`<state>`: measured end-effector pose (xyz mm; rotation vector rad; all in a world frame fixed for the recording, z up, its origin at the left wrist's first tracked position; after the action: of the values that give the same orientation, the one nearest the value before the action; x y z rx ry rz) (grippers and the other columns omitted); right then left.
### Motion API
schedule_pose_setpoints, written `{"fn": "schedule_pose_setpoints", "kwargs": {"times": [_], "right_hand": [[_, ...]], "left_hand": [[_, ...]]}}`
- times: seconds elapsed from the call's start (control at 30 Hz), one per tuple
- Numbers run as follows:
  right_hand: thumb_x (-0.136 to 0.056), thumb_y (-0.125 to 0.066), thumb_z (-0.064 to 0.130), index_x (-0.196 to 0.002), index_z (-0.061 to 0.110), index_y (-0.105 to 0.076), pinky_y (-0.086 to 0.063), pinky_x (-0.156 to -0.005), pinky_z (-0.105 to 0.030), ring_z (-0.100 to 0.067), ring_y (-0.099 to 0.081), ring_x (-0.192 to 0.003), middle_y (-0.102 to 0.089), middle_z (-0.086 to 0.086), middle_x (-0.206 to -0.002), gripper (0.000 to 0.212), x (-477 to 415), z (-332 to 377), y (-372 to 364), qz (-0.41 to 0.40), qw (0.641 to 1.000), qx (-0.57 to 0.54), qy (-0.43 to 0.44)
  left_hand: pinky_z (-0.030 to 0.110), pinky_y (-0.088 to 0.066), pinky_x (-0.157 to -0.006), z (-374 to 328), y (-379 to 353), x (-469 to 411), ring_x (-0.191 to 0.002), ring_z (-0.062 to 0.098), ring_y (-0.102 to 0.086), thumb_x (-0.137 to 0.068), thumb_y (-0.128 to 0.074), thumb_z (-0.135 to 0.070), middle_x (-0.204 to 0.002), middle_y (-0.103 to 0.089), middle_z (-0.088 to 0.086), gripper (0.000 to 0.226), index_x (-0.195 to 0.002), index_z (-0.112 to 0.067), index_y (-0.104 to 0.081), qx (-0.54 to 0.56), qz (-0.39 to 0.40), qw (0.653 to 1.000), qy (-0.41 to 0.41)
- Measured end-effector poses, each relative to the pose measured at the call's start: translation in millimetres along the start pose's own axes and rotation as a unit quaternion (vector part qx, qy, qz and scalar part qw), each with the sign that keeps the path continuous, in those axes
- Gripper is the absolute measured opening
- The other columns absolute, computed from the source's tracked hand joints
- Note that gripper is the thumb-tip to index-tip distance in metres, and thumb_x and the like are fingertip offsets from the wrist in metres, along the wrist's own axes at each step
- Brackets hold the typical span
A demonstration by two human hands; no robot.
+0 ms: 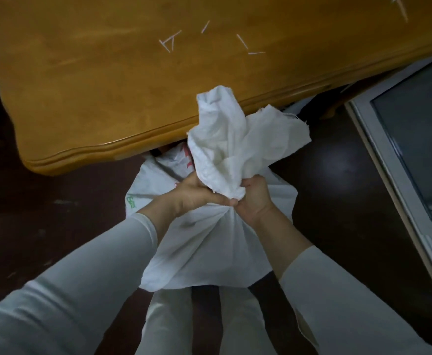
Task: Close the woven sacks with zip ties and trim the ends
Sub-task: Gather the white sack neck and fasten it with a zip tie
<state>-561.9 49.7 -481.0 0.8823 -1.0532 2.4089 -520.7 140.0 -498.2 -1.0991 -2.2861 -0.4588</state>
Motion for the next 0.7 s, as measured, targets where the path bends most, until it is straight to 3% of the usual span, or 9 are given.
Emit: {"fn": "schedule_pose_setpoints", "kwargs": {"times": [0.1, 0.17, 0.23, 0.3, 0.4, 0.5, 0.57, 0.63, 0.7], "right_hand": [[-0.063, -0.060, 0.001, -0.080, 0.005, -0.058, -0.050, -0.048, -0.014, -0.006, -0.061, -0.056, -0.061, -0.003, -0.071, 0.018, -7.5, -5.4, 5.3, -0.048, 0.992, 0.114, 0.011], [-0.065, -0.068, 0.001, -0.092, 0.002, -0.060, -0.052, -0.056, -0.014, -0.008, -0.063, -0.066, -0.067, -0.002, -0.080, 0.028, -8.5, -7.5, 10.7, -0.111, 0.978, 0.177, 0.021], [-0.071, -0.072, -0.003, -0.107, 0.002, -0.060, -0.056, -0.073, -0.022, -0.016, -0.065, -0.085, -0.068, -0.008, -0.102, 0.038, -5.9, -8.1, 17.6, -0.183, 0.965, 0.175, 0.073], [-0.062, -0.078, 0.001, -0.122, 0.005, -0.053, -0.053, -0.091, -0.032, -0.020, -0.062, -0.103, -0.063, -0.009, -0.117, 0.065, 1.5, -13.1, 17.9, -0.240, 0.942, 0.207, 0.109], [-0.051, -0.079, 0.011, -0.138, 0.010, -0.030, -0.041, -0.105, -0.028, -0.016, -0.052, -0.118, -0.052, -0.009, -0.129, 0.100, 4.4, -28.6, 6.7, -0.255, 0.916, 0.281, 0.132], [-0.045, -0.090, 0.023, -0.144, 0.006, -0.014, -0.030, -0.103, -0.020, -0.018, -0.043, -0.128, -0.044, -0.009, -0.136, 0.127, -18.1, -32.2, 6.0, -0.277, 0.914, 0.279, 0.097], [-0.043, -0.091, 0.029, -0.139, 0.006, -0.031, -0.040, -0.103, -0.030, -0.024, -0.051, -0.121, -0.053, -0.010, -0.131, 0.116, -31.7, -27.7, 9.2, -0.297, 0.920, 0.250, 0.055], [-0.060, -0.084, 0.019, -0.107, 0.005, -0.058, -0.051, -0.093, -0.038, -0.026, -0.061, -0.104, -0.064, -0.013, -0.114, 0.055, -33.9, -17.5, 22.8, -0.351, 0.918, 0.165, 0.082], [-0.079, -0.071, 0.010, -0.089, 0.004, -0.060, -0.053, -0.081, -0.034, -0.023, -0.063, -0.087, -0.066, -0.011, -0.100, 0.017, -21.6, -13.5, 32.1, -0.378, 0.923, 0.046, 0.060]], "left_hand": [[0.024, -0.027, -0.109, 6.2, 2.2, 9.0, -0.129, 0.018, -0.039, -0.084, -0.065, -0.008, -0.138, -0.044, 0.008, 0.055, -0.134, -0.007, -0.042, -0.057, -0.011, 0.997, 0.044], [0.041, -0.040, -0.106, 10.8, 0.9, 10.5, -0.114, 0.020, -0.056, -0.073, -0.077, -0.023, -0.116, -0.064, 0.004, 0.037, -0.108, -0.020, -0.065, -0.002, -0.052, 0.998, 0.026], [0.036, -0.052, -0.082, 20.8, 5.6, 4.2, -0.088, 0.018, -0.065, -0.062, -0.078, -0.044, -0.086, -0.071, -0.001, 0.024, -0.073, -0.026, -0.066, -0.043, -0.138, 0.989, 0.023], [0.029, -0.045, -0.070, 23.8, 1.1, 0.2, -0.087, 0.026, -0.063, -0.078, -0.065, -0.041, -0.088, -0.069, 0.009, 0.024, -0.074, -0.017, -0.063, -0.171, -0.181, 0.967, 0.050], [0.037, -0.052, -0.082, 0.8, -8.5, 7.8, -0.099, 0.034, -0.062, -0.088, -0.049, -0.027, -0.103, -0.068, 0.016, 0.030, -0.098, -0.005, -0.067, -0.252, -0.256, 0.933, -0.010], [0.039, -0.055, -0.051, -9.8, -21.1, 15.7, -0.061, 0.035, -0.069, -0.081, -0.047, -0.006, -0.069, -0.069, 0.022, 0.026, -0.079, 0.011, -0.067, -0.297, -0.323, 0.894, -0.089], [0.031, -0.052, -0.047, -2.2, -30.8, 12.5, -0.057, 0.032, -0.066, -0.072, -0.050, -0.008, -0.064, -0.068, 0.017, 0.024, -0.074, 0.005, -0.070, -0.360, -0.299, 0.878, -0.100], [0.024, -0.048, -0.047, 8.9, -38.1, 9.6, -0.056, 0.027, -0.061, -0.067, -0.043, -0.018, -0.062, -0.067, 0.009, 0.035, -0.081, -0.004, -0.073, -0.436, -0.277, 0.843, -0.150], [0.025, -0.046, -0.061, 17.4, -32.9, 9.2, -0.071, 0.027, -0.060, -0.074, -0.051, -0.023, -0.080, -0.069, 0.007, 0.043, -0.112, -0.009, -0.064, -0.372, -0.246, 0.880, -0.162]]}}
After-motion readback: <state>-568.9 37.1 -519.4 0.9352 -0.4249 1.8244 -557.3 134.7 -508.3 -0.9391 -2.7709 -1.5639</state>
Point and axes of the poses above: each hand's wrist, its own x-axis away from the middle knuckle, its own y-axis out of the back of the hand, z = x × y, the point moved 5 cm from there along -x, towards the middle knuckle
